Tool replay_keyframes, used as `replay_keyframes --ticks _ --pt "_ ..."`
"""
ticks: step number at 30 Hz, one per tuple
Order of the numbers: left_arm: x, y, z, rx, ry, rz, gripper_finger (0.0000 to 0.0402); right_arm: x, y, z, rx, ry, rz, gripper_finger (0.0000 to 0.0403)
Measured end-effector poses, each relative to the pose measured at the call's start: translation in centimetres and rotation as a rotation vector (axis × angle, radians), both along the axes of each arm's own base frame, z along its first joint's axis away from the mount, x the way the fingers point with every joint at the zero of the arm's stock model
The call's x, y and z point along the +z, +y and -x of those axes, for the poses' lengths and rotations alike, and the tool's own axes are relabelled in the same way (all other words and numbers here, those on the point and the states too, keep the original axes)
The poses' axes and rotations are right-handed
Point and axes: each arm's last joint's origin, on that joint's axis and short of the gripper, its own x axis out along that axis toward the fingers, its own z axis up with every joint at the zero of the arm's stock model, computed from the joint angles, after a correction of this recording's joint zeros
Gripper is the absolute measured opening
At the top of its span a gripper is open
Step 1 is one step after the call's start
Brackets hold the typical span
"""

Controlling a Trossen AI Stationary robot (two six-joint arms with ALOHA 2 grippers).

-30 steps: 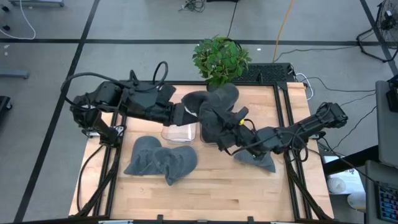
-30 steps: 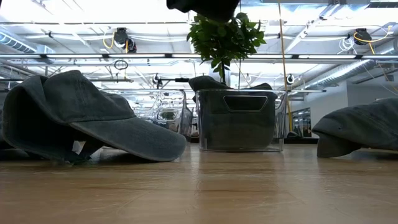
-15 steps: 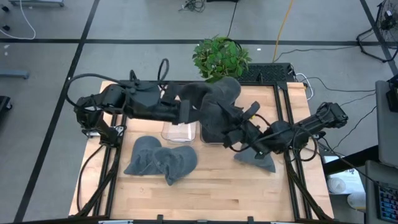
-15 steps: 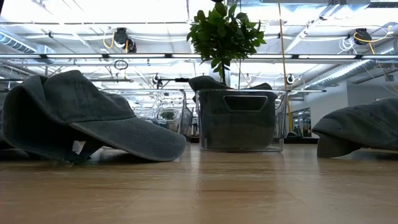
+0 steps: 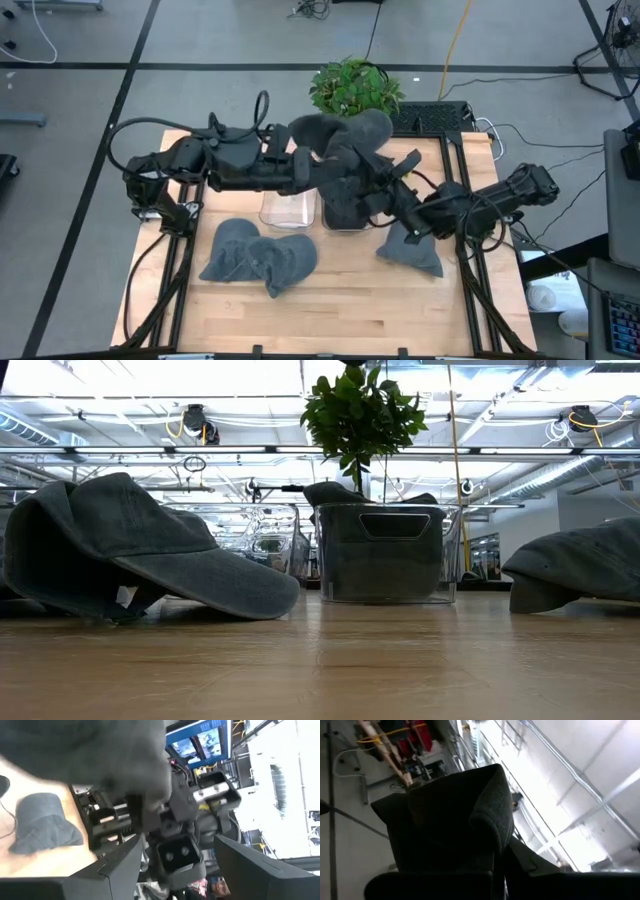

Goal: Pick & Place hat
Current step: Put the black cap into the right transparent bin

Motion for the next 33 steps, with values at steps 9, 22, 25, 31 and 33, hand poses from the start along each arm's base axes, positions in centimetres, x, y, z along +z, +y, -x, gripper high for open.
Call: replay_keyframes --ticks 9,22,25,31,33 --pt "-0.2 0.7 -0.2 0.114 0.002 0.003 0.0255 0.3 0.9 0.4 0.068 -0.026 0.032 0.0002" --pt "-0.1 2.2 -0.3 0.176 0.001 -0.013 0.0247 0.1 2.4 0.7 0.113 0.01 0.055 0.0002" --pt "-0.1 2.2 -0.3 0.175 0.002 -0.02 0.021 -0.1 2.5 0.5 0.134 0.038 0.081 0.0005" --pt "-0.1 2.3 -0.3 0.176 0.005 -0.037 0.0068 -0.1 2.5 0.5 0.136 0.031 0.072 0.0002" --pt "-0.1 2.2 -0.3 0.169 0.008 -0.055 0.0023 -0.1 2.5 0.5 0.136 0.032 0.072 0.0002"
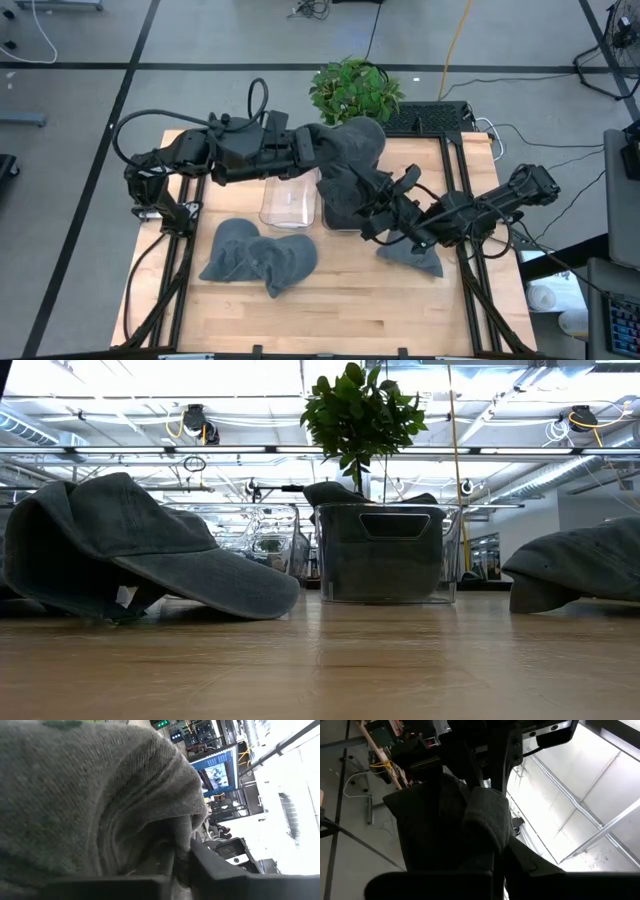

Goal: Pick & Place hat
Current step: Put the black cap into the right transparent bin

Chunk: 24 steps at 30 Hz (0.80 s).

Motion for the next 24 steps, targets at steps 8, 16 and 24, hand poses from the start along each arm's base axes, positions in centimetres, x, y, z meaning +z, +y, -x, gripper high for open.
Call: replay_keyframes --ticks 8,16,24 --pt "0.0 0.3 -0.1 -0.115 0.011 0.0 0.001 0.1 0.3 0.1 0.095 -0.109 -0.131 0.0049" --pt "0.0 0.5 0.1 -0.246 0.027 0.003 0.001 0.7 2.8 2.4 0.206 -0.239 -0.377 0.0115" --pt "-0.4 1.1 0.2 -0.427 0.069 0.051 0.001 0.9 7.0 5.1 0.45 -0.35 -0.637 0.0134"
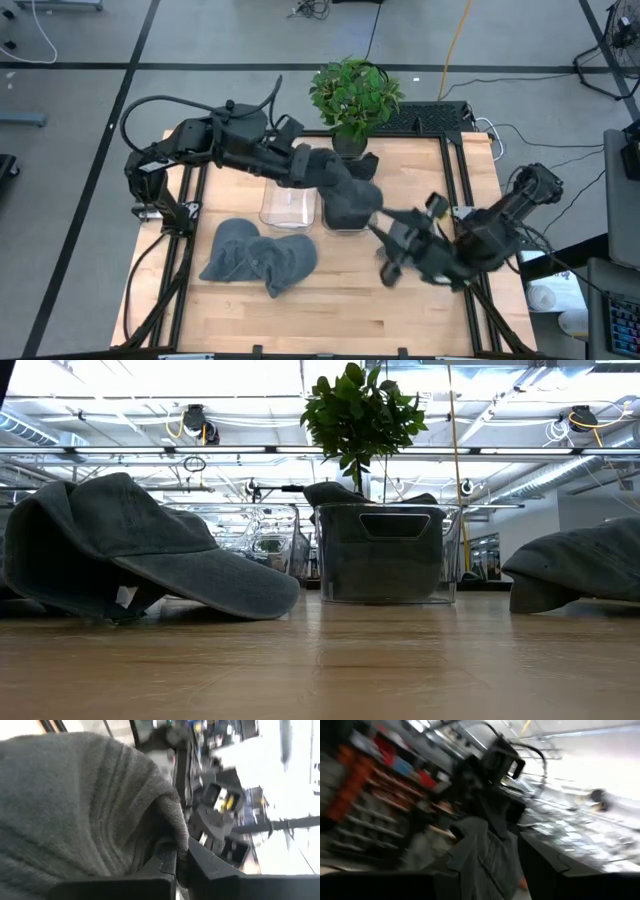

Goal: Pick & Place hat
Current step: Put the black cap into the right transparent bin

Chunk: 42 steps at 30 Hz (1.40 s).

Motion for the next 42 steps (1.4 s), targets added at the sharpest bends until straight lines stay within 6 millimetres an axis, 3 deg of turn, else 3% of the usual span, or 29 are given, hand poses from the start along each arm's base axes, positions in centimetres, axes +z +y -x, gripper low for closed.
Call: replay_keyframes --ticks 4,9,20,23,28,30,36,42 --pt "-0.6 -0.1 0.3 -0.177 0.068 0.037 0.001 0.2 1.3 1.6 0.051 -0.017 -0.119 0.0134" --pt "-1.4 -0.9 0.9 -0.377 0.142 0.021 0.001 0.9 0.2 3.1 -0.064 -0.015 -0.334 0.0135" --pt "-3.1 -1.7 2.0 -0.547 0.221 -0.286 0.001 2.5 -1.6 5.3 -0.071 -0.084 -0.521 0.0164" --pt "-3.3 -1.8 2.1 -0.561 0.221 -0.35 0.001 2.4 -1.2 5.0 0.082 -0.174 -0.582 0.0163" --pt "-3.3 -1.7 2.0 -0.578 0.201 -0.408 0.001 2.0 -0.9 3.0 0.607 -0.278 -0.682 0.0156" --pt "-3.3 -1.7 2.0 -0.586 0.198 -0.412 0.001 1.8 -1.4 2.3 0.724 -0.273 -0.704 0.0156" --pt "-3.6 -2.2 2.4 -0.685 0.189 -0.457 0.001 0.3 -4.0 0.3 0.654 -0.123 -0.776 0.0165" --pt "-4.2 -3.5 3.2 -0.824 0.181 -0.622 0.001 -0.5 -7.6 -0.7 0.686 -0.001 -0.87 0.0188"
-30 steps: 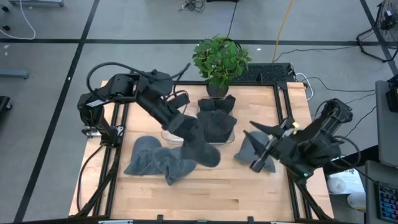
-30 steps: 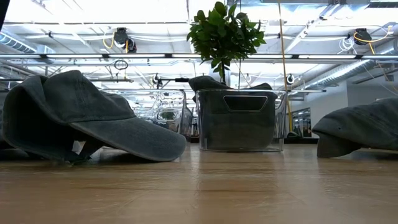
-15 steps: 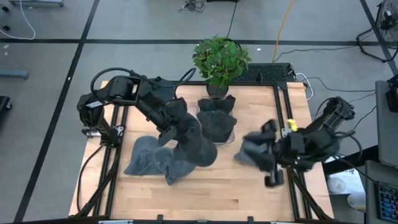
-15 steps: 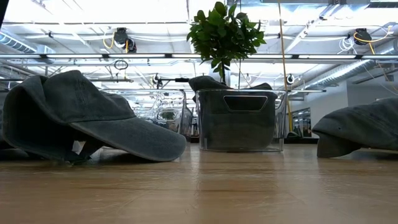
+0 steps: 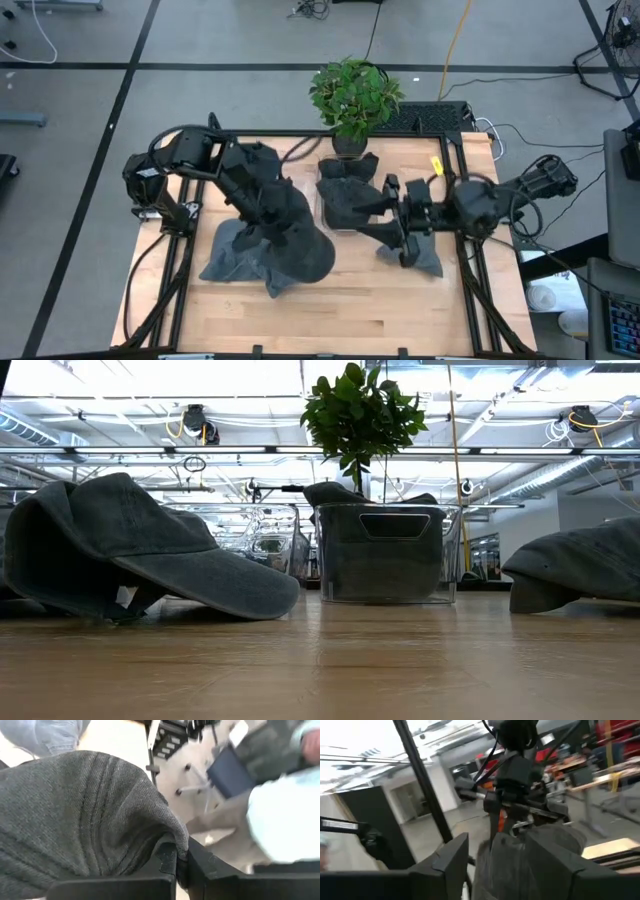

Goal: Pick & Place hat
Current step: Put the black cap into the right transparent bin

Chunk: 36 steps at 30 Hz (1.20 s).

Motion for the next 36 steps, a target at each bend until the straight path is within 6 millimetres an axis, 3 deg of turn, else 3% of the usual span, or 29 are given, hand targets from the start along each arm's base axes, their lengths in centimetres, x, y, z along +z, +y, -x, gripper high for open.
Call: replay_keyframes --ticks 6,14,22,30,36 --pt "-0.4 -1.4 1.0 -0.13 -0.041 -0.183 0.001 -0.4 -2.9 -1.2 0.127 0.034 -0.017 0.0226" --pt "-1.0 -2.4 1.9 -0.238 -0.055 -0.416 0.001 -2.6 -6.3 -4.8 0.222 0.124 -0.081 0.0257" --pt "-1.1 -3.8 2.2 -0.421 -0.184 -0.674 0.001 -3.5 -8.2 -6.7 0.216 0.087 -0.024 0.0259" --pt "-1.1 -4.6 2.5 -0.535 -0.253 -0.864 0.001 -3.4 -10.1 -6.8 0.212 0.086 -0.112 0.026" --pt "-1.0 -4.6 2.5 -0.547 -0.264 -0.977 0.001 -4.0 -10.2 -7.3 0.303 0.137 -0.237 0.0261"
